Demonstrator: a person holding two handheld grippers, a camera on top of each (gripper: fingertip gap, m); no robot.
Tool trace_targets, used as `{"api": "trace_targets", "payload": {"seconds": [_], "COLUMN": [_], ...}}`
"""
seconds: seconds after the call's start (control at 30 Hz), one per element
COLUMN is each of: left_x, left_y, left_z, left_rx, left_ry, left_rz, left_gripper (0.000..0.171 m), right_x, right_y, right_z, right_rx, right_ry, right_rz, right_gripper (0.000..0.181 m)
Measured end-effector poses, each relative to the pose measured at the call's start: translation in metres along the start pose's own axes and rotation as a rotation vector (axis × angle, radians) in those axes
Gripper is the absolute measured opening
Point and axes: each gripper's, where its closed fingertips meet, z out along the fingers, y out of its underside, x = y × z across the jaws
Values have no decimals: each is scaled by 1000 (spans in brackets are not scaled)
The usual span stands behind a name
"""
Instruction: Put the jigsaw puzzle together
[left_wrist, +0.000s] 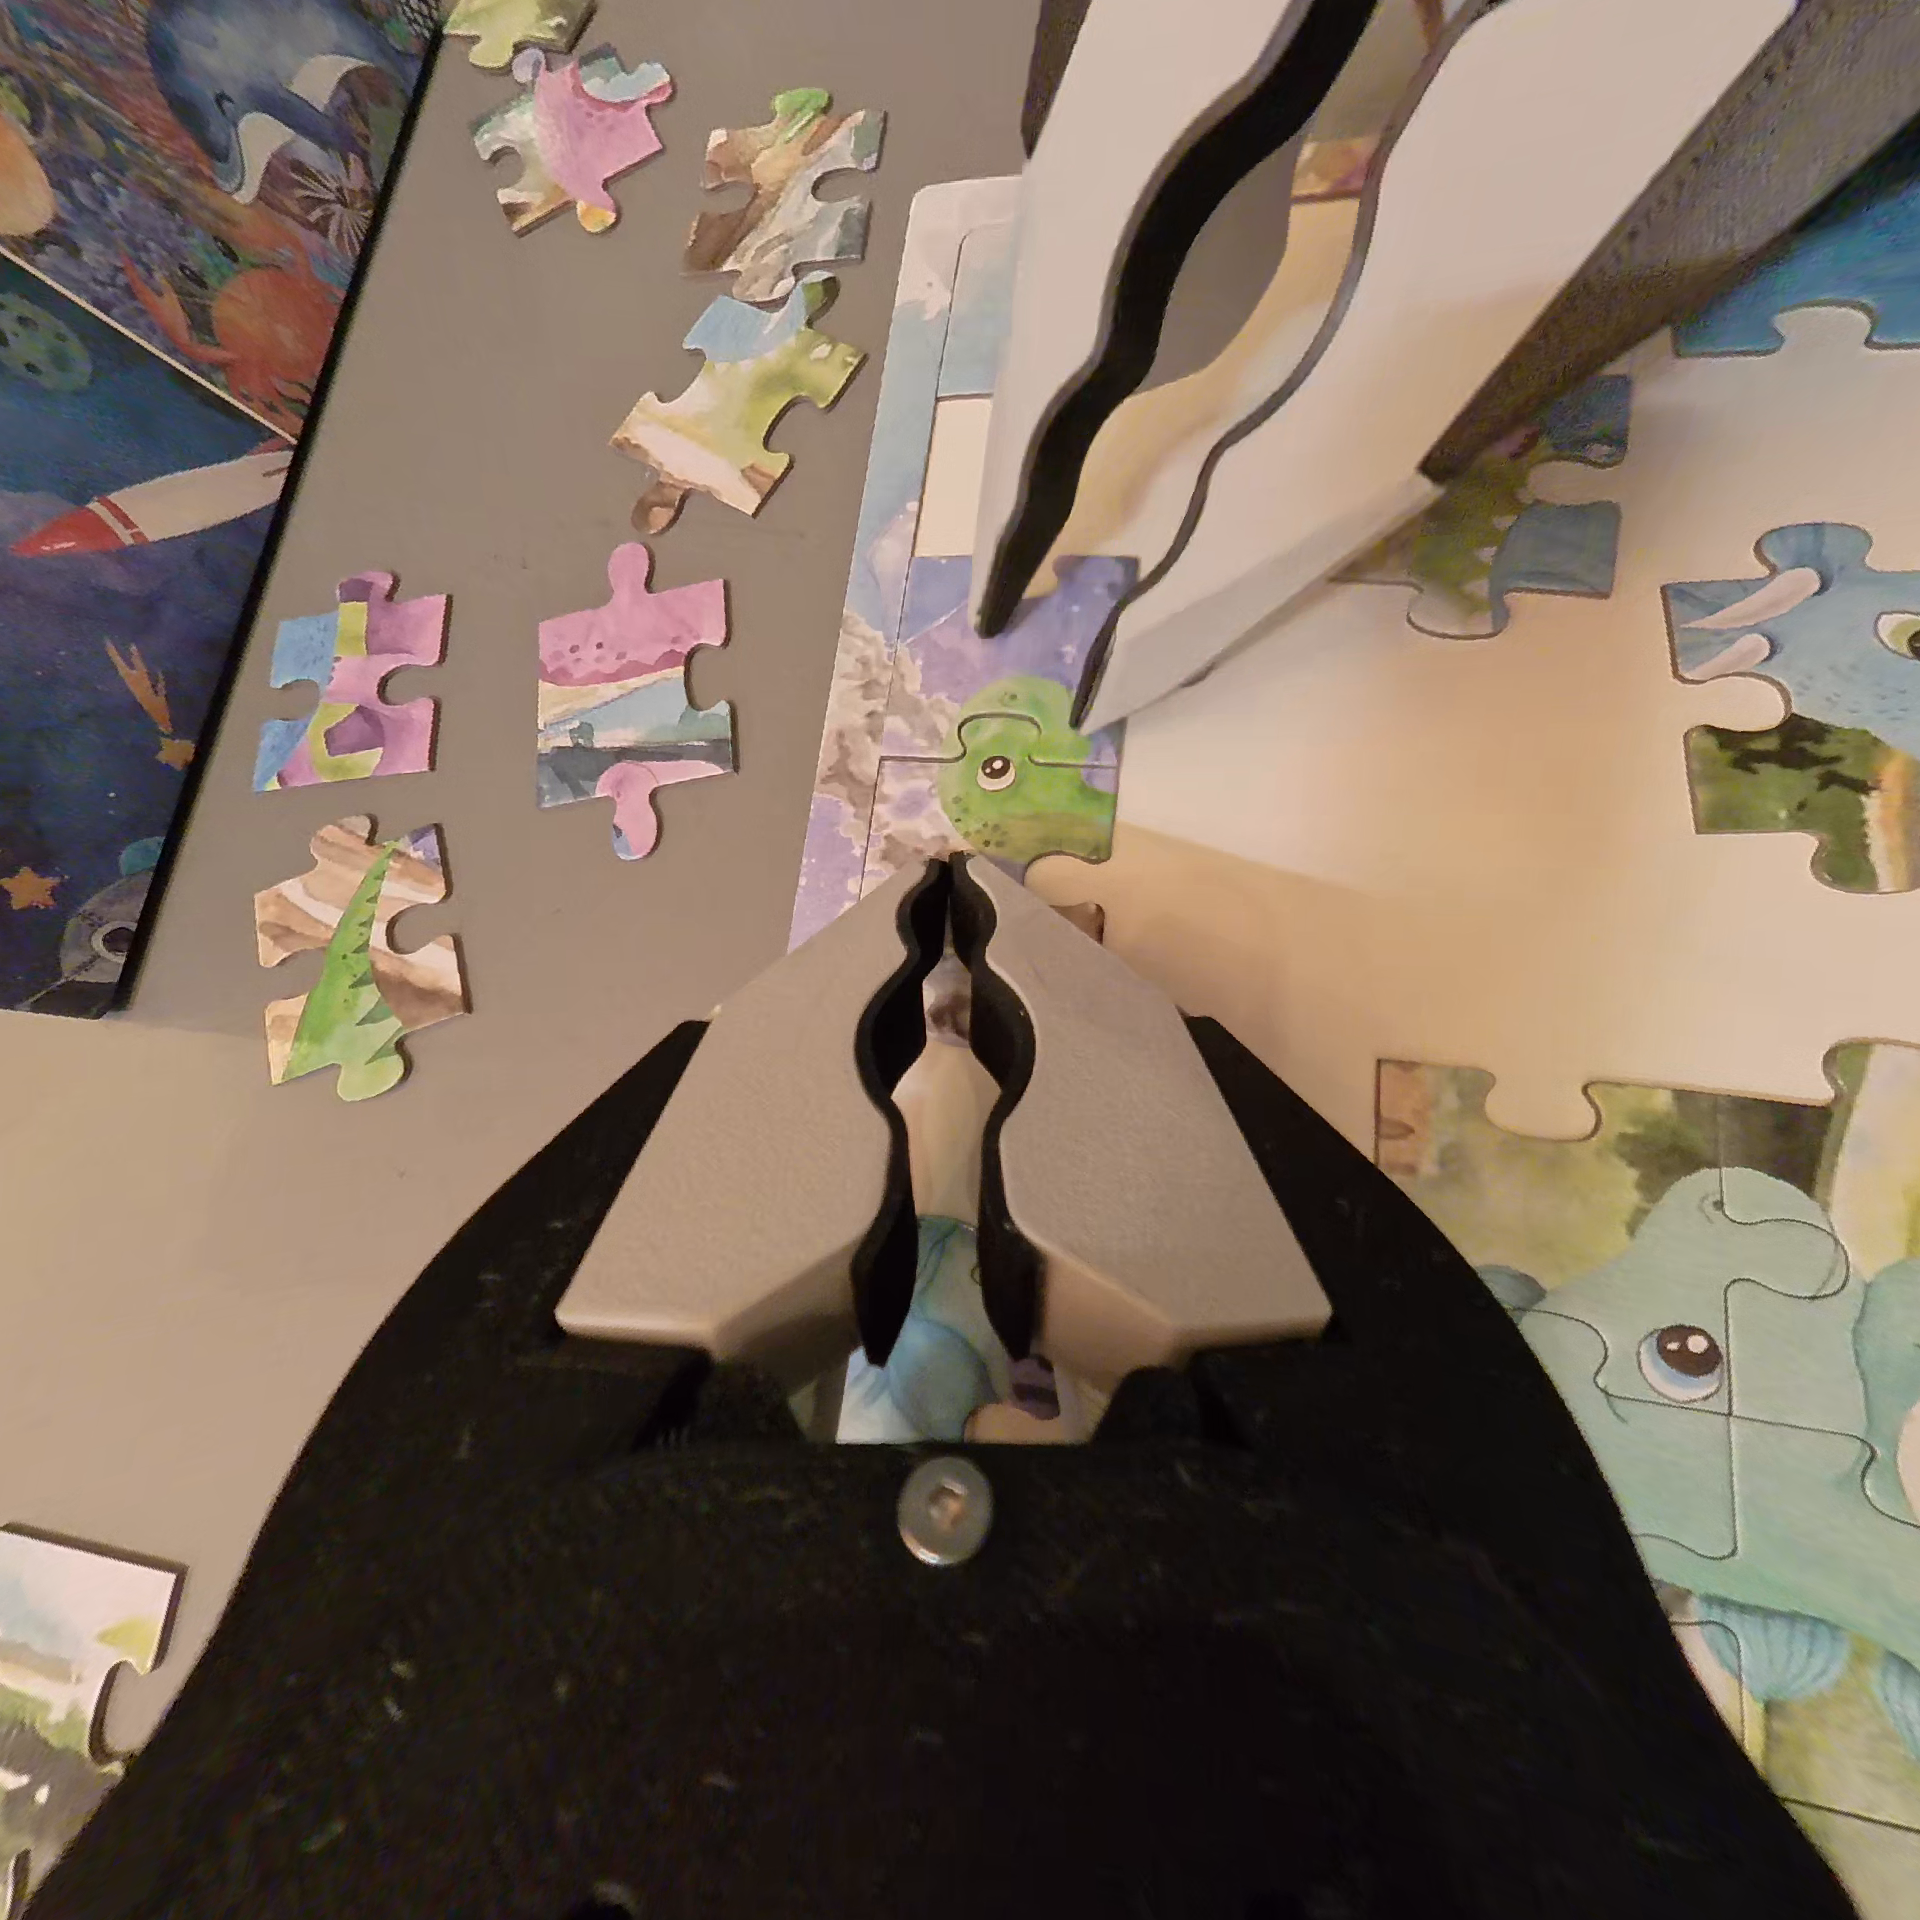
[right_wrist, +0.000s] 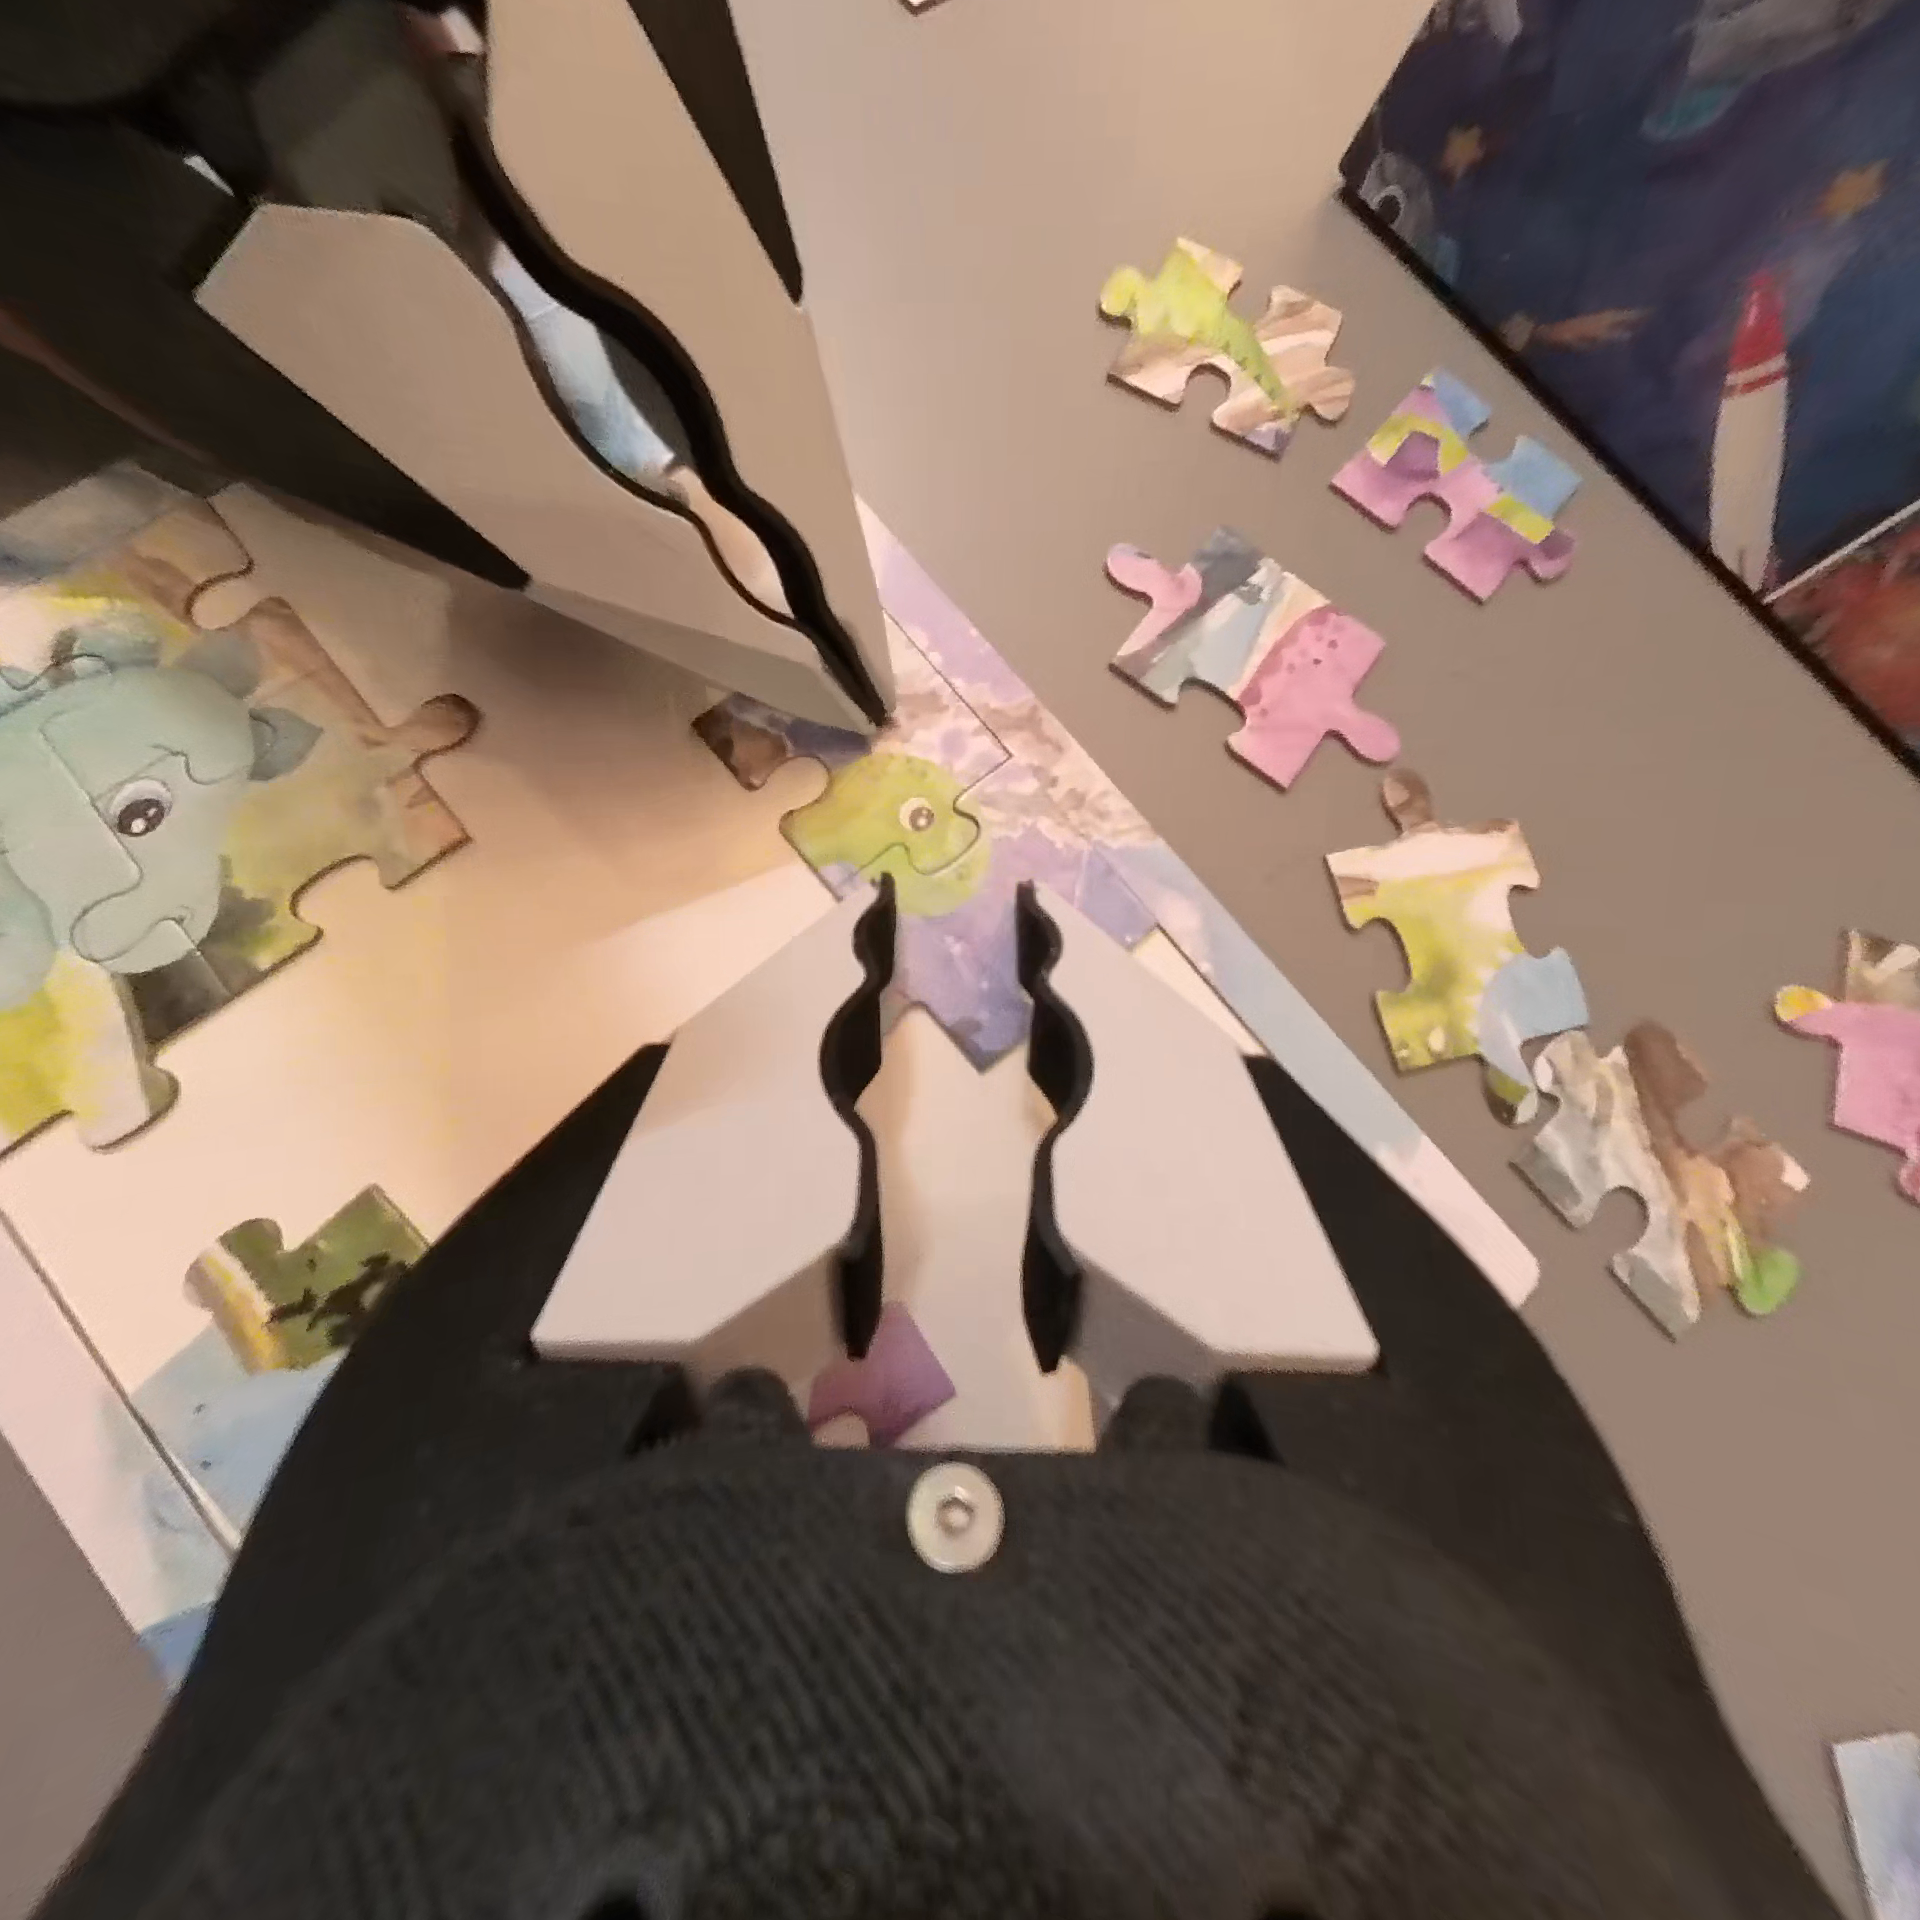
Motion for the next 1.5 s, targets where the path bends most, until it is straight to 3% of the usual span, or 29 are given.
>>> {"api": "trace_targets", "payload": {"seconds": [0.4,0.53,0.67,0.8,0.93,1.13,1.37,1.5], "left_x": [0,0,0,0,0,0,0,0], "left_y": [0,0,0,0,0,0,0,0], "left_z": [0,0,0,0,0,0,0,0], "left_rx": [0,0,0,0,0,0,0,0], "left_ry": [0,0,-1,-1,-1,-2,-4,-3], "left_rz": [0,1,2,2,2,3,5,5], "left_gripper": [1,1,1,1,1,1,1,1], "right_x": [-1,-8,-14,-8,-22,-23,1,-5], "right_y": [-4,-4,-7,-13,-17,-16,-9,1], "right_z": [2,4,3,4,10,10,-10,-4], "right_rx": [20,34,55,83,87,63,86,49], "right_ry": [5,-69,-168,-149,-238,-224,-118,-179], "right_rz": [-43,20,114,95,115,54,35,62], "right_gripper": [24,20,31,44,64,60,47,49]}}
